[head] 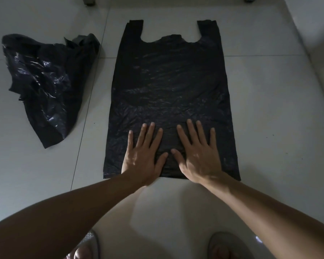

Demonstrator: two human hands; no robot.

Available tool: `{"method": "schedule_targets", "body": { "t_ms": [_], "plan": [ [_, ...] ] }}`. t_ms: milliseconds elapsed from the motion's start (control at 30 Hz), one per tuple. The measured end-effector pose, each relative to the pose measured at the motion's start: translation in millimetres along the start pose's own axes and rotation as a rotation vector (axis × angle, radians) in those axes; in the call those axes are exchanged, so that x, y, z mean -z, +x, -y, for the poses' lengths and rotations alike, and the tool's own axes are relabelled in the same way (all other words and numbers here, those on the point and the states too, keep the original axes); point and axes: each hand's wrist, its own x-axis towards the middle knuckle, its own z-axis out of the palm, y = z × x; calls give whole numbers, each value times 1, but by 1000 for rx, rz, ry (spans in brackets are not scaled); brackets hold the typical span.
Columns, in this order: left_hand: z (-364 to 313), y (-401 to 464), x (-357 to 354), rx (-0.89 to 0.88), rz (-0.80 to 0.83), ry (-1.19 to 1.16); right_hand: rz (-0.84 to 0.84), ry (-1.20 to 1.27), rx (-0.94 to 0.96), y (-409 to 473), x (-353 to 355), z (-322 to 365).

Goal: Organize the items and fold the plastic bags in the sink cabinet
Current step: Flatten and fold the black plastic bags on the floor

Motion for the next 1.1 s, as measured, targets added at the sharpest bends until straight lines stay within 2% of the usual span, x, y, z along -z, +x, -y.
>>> {"method": "schedule_targets", "body": {
  "t_ms": [267,467,633,800,900,1100],
  "plan": [
    [35,-16,-2,166,-5,-18,-12,-18,-198,-25,-2,-64],
    [45,-17,12,227,-47,-98,26,-30,-230,-18,11,-62],
    [15,34,36,35,-124,-103,-71,47,-120,32,34,-37],
    [9,89,30,-83,-23,-34,3,29,0,78,28,-20],
    [32,92,17,-7,13,9,20,2,-13,82,18,-32],
    [83,79,15,209,-16,-15,-24,22,-241,72,13,-62]
  ]
}}
